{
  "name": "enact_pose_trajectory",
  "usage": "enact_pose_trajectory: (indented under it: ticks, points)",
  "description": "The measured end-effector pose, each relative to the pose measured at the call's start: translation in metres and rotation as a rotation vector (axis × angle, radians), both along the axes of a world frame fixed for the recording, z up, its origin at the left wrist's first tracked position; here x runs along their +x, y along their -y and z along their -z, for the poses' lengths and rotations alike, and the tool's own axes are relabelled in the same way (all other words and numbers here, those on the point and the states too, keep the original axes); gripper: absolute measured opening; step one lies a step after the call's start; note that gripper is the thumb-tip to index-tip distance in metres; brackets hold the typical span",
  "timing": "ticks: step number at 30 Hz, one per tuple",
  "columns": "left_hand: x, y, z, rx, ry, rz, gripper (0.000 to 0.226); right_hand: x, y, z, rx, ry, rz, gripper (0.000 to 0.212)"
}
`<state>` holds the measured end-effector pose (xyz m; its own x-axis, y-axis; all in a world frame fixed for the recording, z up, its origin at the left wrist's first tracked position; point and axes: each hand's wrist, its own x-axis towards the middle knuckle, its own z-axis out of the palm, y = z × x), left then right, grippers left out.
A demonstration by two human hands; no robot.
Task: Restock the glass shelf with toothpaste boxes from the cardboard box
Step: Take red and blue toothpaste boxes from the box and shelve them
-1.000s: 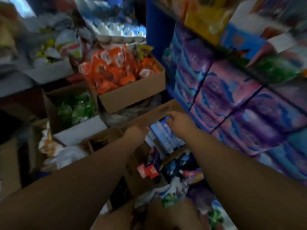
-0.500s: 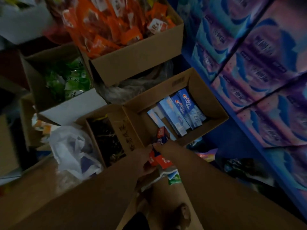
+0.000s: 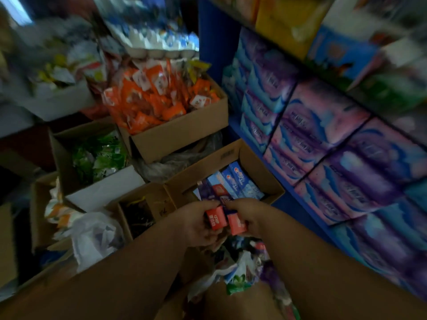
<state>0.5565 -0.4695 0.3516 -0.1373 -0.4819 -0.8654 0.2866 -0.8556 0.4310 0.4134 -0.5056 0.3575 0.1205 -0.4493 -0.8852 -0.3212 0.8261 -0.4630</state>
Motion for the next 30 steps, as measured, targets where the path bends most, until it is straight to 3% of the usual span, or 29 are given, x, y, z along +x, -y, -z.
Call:
enact_pose_trajectory:
  ticks: [4, 7, 12, 15, 18, 23, 26, 30]
  points:
    - [-0.010, 0.011, -0.063, -0.237, -0.016, -0.009, 0.038, -0.026, 0.011, -0.078, -0.174, 0.158, 0.004, 0.030]
    - [-0.025, 0.019, -0.122, -0.378, -0.022, 0.052, 0.044, -0.041, 0.012, -0.136, -0.385, 0.265, 0.066, 0.045]
    - [-0.055, 0.030, -0.223, -0.642, -0.146, 0.114, 0.032, -0.059, 0.009, -0.222, -0.690, 0.416, 0.274, 0.064]
    - [-0.075, 0.034, -0.278, -0.858, -0.166, 0.171, 0.046, -0.076, 0.001, -0.284, -0.882, 0.437, 0.277, 0.068]
    - [-0.103, 0.037, -0.337, -1.035, -0.136, 0.197, 0.041, -0.100, -0.006, -0.346, -1.090, 0.391, 0.295, 0.070]
    - [-0.170, 0.020, -0.433, -1.306, -0.217, 0.209, 0.051, -0.152, -0.033, -0.446, -1.479, 0.175, 0.347, 0.055]
    - [-0.210, 0.003, -0.475, -1.416, -0.319, 0.245, 0.058, -0.188, -0.059, -0.504, -1.547, -0.199, 0.387, 0.070]
    - [-0.263, -0.014, -0.506, -1.416, -0.473, 0.248, 0.053, -0.223, -0.093, -0.561, -1.553, -0.605, 0.260, 0.044]
